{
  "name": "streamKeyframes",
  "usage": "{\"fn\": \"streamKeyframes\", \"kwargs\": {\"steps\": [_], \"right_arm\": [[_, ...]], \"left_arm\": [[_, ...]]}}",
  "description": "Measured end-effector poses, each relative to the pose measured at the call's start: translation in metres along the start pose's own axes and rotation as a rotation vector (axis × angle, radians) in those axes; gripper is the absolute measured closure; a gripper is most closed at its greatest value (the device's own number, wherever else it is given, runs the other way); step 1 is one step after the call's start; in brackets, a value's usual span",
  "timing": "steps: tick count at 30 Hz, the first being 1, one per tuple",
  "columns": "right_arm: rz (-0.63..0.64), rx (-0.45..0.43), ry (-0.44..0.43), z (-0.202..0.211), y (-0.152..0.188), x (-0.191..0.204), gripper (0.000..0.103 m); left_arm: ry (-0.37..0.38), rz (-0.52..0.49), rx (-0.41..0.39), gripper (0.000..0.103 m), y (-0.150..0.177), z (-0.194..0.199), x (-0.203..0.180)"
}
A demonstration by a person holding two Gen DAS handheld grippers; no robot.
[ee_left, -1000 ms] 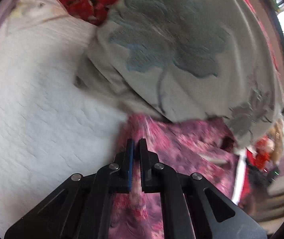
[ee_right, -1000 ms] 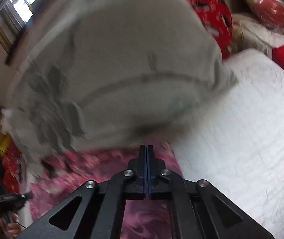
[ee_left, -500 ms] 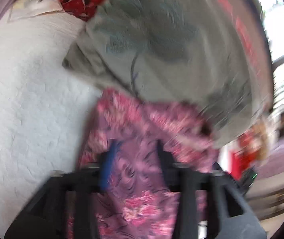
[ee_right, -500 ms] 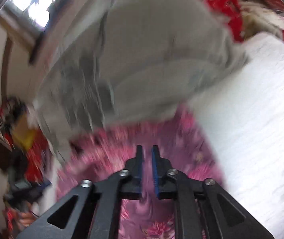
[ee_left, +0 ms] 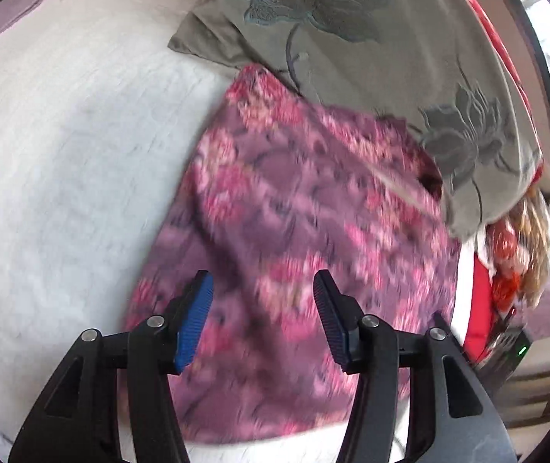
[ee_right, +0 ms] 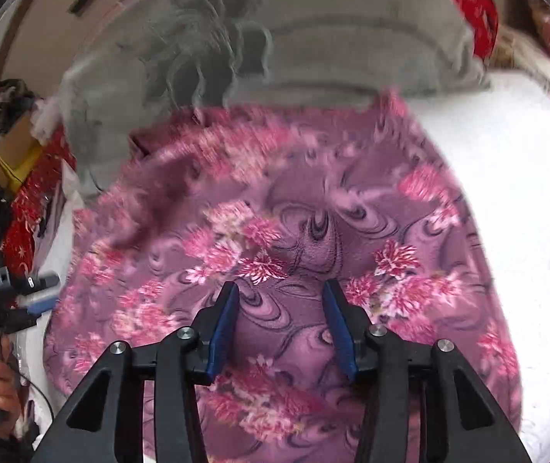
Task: Fold small clothes
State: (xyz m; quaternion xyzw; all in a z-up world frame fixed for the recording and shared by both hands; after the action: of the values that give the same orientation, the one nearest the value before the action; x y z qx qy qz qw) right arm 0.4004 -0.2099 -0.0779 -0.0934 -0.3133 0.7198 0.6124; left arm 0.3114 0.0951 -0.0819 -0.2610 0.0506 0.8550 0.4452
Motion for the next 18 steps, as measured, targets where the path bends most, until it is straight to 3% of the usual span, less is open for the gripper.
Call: {"fn": "streamKeyframes", "kwargs": {"steps": [3, 5, 8, 10, 13, 15, 18], "right_arm": [[-0.057, -0.063, 0.000, 0.028, -0.001, -0.005, 0.056], [-0.055, -0.089, 0.044, 0.041, 0.010, -0.016, 0.055], [-0.074, 0.054, 0.082, 0.020, 0.045, -0.043, 0.059], [-0.050, 0.018, 0.091, 0.033, 0.044, -0.040, 0.057], [-0.050, -0.026, 0.090, 0.058, 0.044, -0.034, 0.057], [-0.043, -0.054, 0.101, 0.069, 0.049, -0.034, 0.055], [-0.054, 0.059, 0.159, 0.050, 0.079, -0.051, 0.053]], "left_arm": [[-0.013, -0.023, -0.015, 0.043, 0.013, 0.005, 0.006], [-0.072, -0.042, -0.008, 0.041, 0.021, -0.006, 0.019], [-0.141, -0.109, -0.013, 0.041, 0.026, -0.011, 0.023], [-0.171, -0.130, -0.022, 0.041, 0.030, -0.004, 0.014], [-0.132, -0.150, -0.034, 0.041, 0.044, 0.005, -0.004], [-0.184, -0.190, -0.067, 0.037, 0.051, 0.004, -0.008], [-0.279, -0.229, -0.043, 0.037, 0.060, -0.011, 0.007]]}}
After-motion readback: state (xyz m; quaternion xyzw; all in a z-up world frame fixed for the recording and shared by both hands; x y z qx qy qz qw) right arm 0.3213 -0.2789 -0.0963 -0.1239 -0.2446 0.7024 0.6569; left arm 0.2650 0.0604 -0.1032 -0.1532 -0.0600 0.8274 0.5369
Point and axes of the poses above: each gripper's, at about its wrist camera, not at the fingertips, and z roughly against the way its jaws point, x to its left, y to its underside, the point moved 8 cm from there along -z, roughly the way its jaws point, and after that the axes turned 12 degrees about z, right-handed, at the moved point
